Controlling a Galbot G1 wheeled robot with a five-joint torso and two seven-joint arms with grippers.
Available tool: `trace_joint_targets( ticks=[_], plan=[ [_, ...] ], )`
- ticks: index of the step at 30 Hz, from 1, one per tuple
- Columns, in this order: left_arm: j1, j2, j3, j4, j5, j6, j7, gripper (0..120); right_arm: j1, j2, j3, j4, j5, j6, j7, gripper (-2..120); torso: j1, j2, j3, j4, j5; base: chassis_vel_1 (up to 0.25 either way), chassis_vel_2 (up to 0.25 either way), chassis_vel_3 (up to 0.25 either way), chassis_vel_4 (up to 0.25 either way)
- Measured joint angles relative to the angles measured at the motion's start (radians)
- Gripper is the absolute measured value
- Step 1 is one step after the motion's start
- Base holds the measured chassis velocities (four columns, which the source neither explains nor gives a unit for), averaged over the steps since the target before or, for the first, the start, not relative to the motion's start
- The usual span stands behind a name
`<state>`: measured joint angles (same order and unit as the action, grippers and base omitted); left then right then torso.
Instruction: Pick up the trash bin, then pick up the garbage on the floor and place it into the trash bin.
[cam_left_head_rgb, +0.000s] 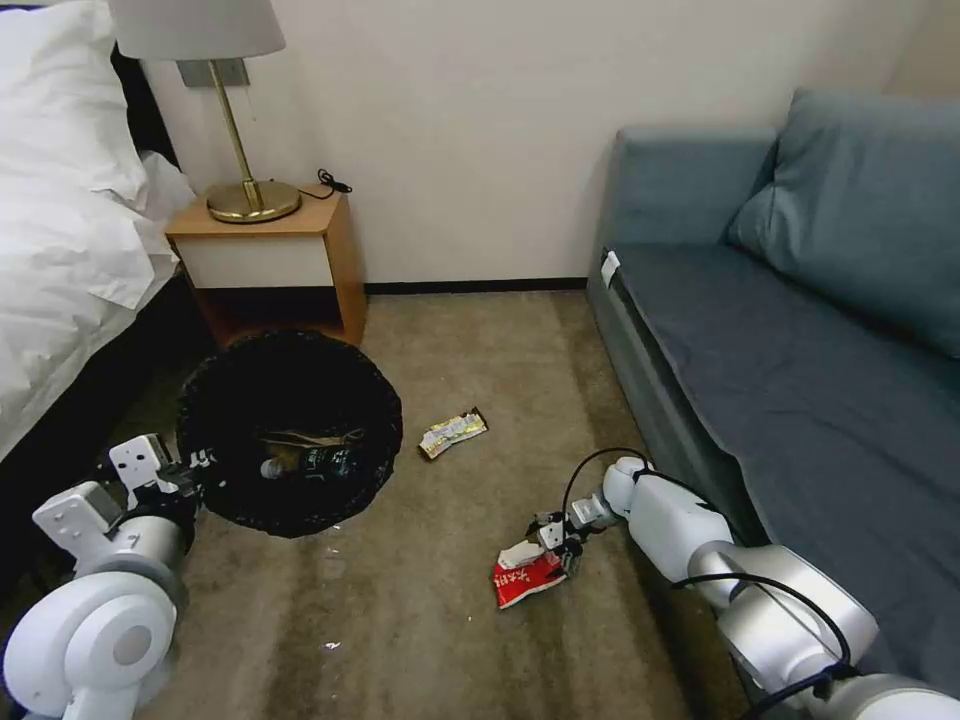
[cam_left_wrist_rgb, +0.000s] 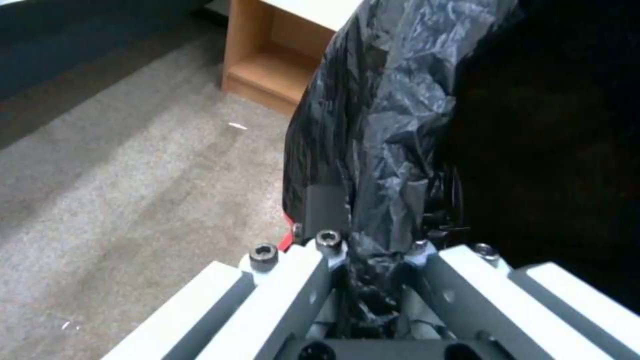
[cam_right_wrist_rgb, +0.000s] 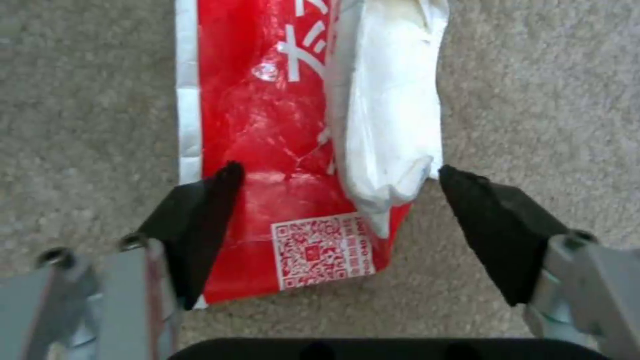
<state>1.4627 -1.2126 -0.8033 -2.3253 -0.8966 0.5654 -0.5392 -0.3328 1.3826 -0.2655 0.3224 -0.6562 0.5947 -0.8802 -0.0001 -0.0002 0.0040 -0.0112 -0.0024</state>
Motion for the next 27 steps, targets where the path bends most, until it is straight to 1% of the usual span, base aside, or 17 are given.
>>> trace_joint_targets(
  ticks=[1, 3, 5, 7, 8, 10, 11, 13, 14, 16, 17, 18, 21, 22, 25, 26, 27],
  plan=[
    [0.0, 0.0, 0.0, 0.0, 0.0, 0.0, 0.0, 0, 0.0, 0.0, 0.0, 0.0, 0.0, 0.0, 0.0, 77, 0.0, 0.0, 0.0, 0.0, 0.0, 0.0, 0.0, 0.0, 0.0],
    [0.002, 0.0, 0.0, -0.001, 0.0, 0.0, 0.0, 0, -0.008, -0.002, 0.001, 0.001, 0.001, 0.001, 0.01, 70, 0.0, 0.001, 0.0, -0.0002, -0.0003, 0.0, 0.0, 0.0, 0.0],
    [0.003, 0.0, 0.0, -0.002, 0.001, 0.0, 0.0, 0, -0.013, -0.003, 0.003, 0.002, 0.003, 0.002, 0.017, 67, 0.0, 0.001, 0.0, -0.0003, -0.0004, 0.0, 0.0, 0.0, 0.0],
    [0.003, 0.0, 0.001, -0.004, 0.001, 0.0, 0.0, 0, -0.018, -0.007, 0.004, 0.007, 0.007, 0.002, 0.023, 61, 0.0, 0.001, 0.0, -0.0003, 0.0002, 0.0, 0.0, 0.0, 0.0],
    [0.003, 0.0, 0.001, -0.004, 0.001, 0.0, 0.0, 0, -0.018, -0.007, 0.004, 0.007, 0.007, 0.002, 0.023, 61, 0.0, 0.001, 0.0, -0.0003, 0.0002, 0.0, 0.0, 0.0, 0.0],
    [0.004, -0.001, 0.002, -0.005, 0.002, -0.001, 0.0, 0, -0.017, -0.01, 0.007, 0.008, 0.015, 0.003, 0.025, 54, 0.0, 0.001, 0.0, -0.0001, 0.0012, 0.0, 0.0, 0.0, 0.0],
    [0.004, -0.001, 0.002, -0.005, 0.002, -0.001, 0.0, 0, -0.017, -0.01, 0.007, 0.008, 0.015, 0.003, 0.025, 54, 0.0, 0.001, 0.0, -0.0001, 0.0012, 0.0, 0.0, 0.0, 0.0],
    [0.004, -0.001, 0.006, -0.005, 0.004, -0.001, 0.001, 0, -0.013, -0.014, 0.009, 0.014, 0.037, 0.002, 0.025, 48, 0.0, 0.0, 0.001, 0.0016, 0.0029, 0.0, 0.0, 0.0, 0.0],
    [0.004, -0.001, 0.006, -0.005, 0.004, -0.001, 0.001, 0, -0.013, -0.014, 0.009, 0.014, 0.037, 0.002, 0.025, 48, 0.0, 0.0, 0.001, 0.0016, 0.0029, 0.0, 0.0, 0.0, 0.0],
    [0.002, -0.001, 0.008, -0.006, 0.005, -0.001, 0.002, 0, -0.011, -0.02, 0.007, 0.032, 0.061, -0.003, 0.027, 38, 0.0, -0.001, 0.001, 0.0024, 0.004, 0.0, 0.0, 0.0, 0.0],
    [0.001, 0.0, 0.008, -0.006, 0.005, -0.001, 0.002, 0, -0.009, -0.024, 0.006, 0.041, 0.076, -0.003, 0.025, 33, 0.0, -0.001, 0.001, 0.0026, 0.0039, 0.0, 0.0, 0.0, 0.0],
    [0.001, 0.0, 0.008, -0.006, 0.005, -0.001, 0.002, 0, -0.009, -0.024, 0.006, 0.041, 0.076, -0.003, 0.025, 33, 0.0, -0.001, 0.001, 0.0026, 0.0039, 0.0, 0.0, 0.0, 0.0],
    [0.0, 0.001, 0.009, -0.006, 0.005, -0.001, 0.002, 0, 0.004, -0.032, 0.005, 0.059, 0.108, -0.004, 0.016, 22, 0.0, -0.001, 0.001, 0.0017, 0.0025, 0.0, 0.0, 0.0, 0.0],
    [0.0, 0.001, 0.009, -0.006, 0.005, -0.001, 0.002, 0, 0.004, -0.032, 0.005, 0.059, 0.108, -0.004, 0.016, 22, 0.0, -0.001, 0.001, 0.0017, 0.0025, 0.0, 0.0, 0.0, 0.0],
    [-0.001, 0.002, 0.009, -0.009, 0.005, -0.001, 0.002, 0, 0.017, -0.038, 0.011, 0.064, 0.122, -0.004, 0.013, 4, 0.0, -0.001, 0.001, 0.0012, 0.0018, 0.0, 0.0, 0.0, 0.0],
    [-0.001, 0.002, 0.009, -0.009, 0.005, -0.001, 0.002, 0, 0.017, -0.038, 0.011, 0.064, 0.122, -0.004, 0.013, 4, 0.0, -0.001, 0.001, 0.0012, 0.0018, 0.0, 0.0, 0.0, 0.0],
    [-0.001, 0.003, 0.009, -0.009, 0.005, -0.001, 0.002, 0, 0.018, -0.04, 0.015, 0.063, 0.124, -0.004, 0.014, 1, 0.0, -0.001, 0.001, 0.0012, 0.0014, 0.0, 0.0, 0.0, 0.0]
  ],
)
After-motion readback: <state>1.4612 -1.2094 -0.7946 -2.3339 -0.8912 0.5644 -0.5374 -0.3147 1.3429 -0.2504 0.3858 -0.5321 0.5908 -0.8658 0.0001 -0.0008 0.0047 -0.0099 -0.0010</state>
